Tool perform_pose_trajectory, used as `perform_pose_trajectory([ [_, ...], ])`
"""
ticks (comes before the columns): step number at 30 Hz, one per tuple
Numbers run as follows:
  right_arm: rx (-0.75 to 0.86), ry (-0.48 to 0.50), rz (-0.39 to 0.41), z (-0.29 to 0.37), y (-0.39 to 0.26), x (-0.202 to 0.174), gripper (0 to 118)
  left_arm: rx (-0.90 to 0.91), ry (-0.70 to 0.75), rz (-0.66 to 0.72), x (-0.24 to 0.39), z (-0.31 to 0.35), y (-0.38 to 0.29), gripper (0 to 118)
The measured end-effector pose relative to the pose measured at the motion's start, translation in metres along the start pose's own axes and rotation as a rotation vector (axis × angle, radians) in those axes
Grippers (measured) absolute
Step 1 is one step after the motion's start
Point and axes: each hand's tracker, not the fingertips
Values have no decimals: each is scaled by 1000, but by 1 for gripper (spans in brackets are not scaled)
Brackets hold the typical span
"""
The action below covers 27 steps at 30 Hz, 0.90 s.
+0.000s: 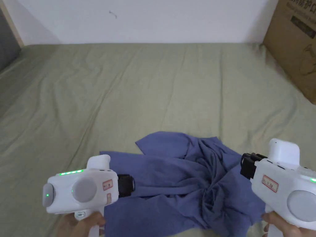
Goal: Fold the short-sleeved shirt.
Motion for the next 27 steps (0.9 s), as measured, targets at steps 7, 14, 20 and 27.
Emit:
perform_pose_trajectory([
  [7,-40,5,13,-28,5,2,0,52,165,13,-26,-49,81,110],
  [14,-92,-1,47,-50,11,13,0,-10,241,-45,-20,-79,82,28],
  [20,-181,96,193,-86,56,8,2,-3,241,-89,-19,-62,85,2],
  [27,-307,156,443,-180,108,-32,77,14,212,-92,-18,-48,88,2],
])
